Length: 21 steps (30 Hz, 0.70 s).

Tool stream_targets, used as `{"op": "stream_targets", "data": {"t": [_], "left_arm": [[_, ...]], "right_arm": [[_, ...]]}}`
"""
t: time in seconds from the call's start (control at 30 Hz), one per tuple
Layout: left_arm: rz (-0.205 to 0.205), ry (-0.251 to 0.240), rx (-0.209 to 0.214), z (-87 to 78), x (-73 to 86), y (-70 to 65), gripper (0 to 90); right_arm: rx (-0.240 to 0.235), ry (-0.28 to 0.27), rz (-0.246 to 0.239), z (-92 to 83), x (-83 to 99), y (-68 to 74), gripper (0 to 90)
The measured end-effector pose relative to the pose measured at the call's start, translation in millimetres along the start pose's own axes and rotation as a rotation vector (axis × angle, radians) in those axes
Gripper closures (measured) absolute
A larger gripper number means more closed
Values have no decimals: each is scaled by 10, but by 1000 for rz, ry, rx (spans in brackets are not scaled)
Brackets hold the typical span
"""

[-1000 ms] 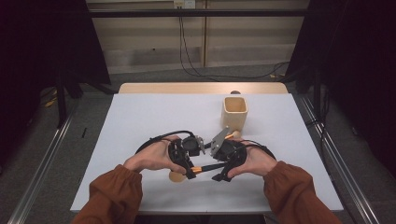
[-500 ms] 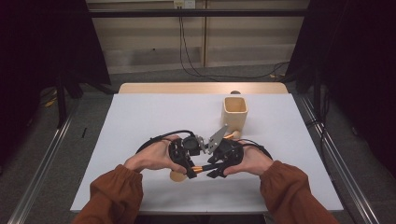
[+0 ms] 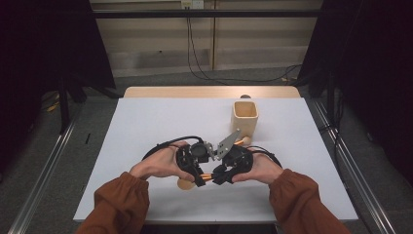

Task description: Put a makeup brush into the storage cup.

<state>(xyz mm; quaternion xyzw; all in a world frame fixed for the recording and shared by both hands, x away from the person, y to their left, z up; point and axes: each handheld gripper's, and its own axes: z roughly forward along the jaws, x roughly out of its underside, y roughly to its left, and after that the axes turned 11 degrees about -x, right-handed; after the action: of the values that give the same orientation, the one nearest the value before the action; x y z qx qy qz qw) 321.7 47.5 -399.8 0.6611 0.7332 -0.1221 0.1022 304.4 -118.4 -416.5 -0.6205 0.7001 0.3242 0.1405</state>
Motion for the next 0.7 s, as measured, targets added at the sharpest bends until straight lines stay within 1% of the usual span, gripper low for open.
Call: {"op": "stream_targets", "data": {"t": [0.07,0.1,0.13,0.17,0.2,0.23,0.27,0.33,0.37,0.4,0.47,0.5,0.53,0.57,0.7], "left_arm": [[11,1,2,3,-5,4,666],[2,-2,7,7,-5,-4,666],[17,1,3,3,-8,3,666],[-12,-18,-1,15,-5,-20,666],[-24,-22,2,13,-5,-26,666],[-30,-26,6,14,-1,-27,666],[-14,-18,7,1,4,-11,666],[10,-15,10,-24,12,13,666],[6,-18,10,-33,19,13,665],[-5,-26,11,-32,23,8,665],[5,-24,7,-37,32,18,664],[2,-27,9,-35,36,19,664],[16,-20,10,-43,40,26,663],[9,-28,10,-42,44,22,662],[11,-42,18,-42,53,33,658]], "right_arm": [[0,-2,2,-1,-2,7,647],[-2,-5,3,3,-1,8,660],[-3,-10,-1,4,1,6,671],[-3,-9,5,5,3,7,685],[-10,-10,7,12,11,1,692],[-7,-4,-3,16,17,-9,696],[-9,-7,-12,19,21,-14,702],[-12,-22,11,25,27,4,718],[-24,-21,5,19,35,-5,730],[-24,-21,5,19,35,-5,730],[-29,-24,-6,23,30,-5,741],[-29,-20,-7,27,26,-1,745],[-31,-21,-8,29,25,1,748],[-33,-24,-10,32,26,2,751],[-45,-32,-8,25,34,5,754]]}}
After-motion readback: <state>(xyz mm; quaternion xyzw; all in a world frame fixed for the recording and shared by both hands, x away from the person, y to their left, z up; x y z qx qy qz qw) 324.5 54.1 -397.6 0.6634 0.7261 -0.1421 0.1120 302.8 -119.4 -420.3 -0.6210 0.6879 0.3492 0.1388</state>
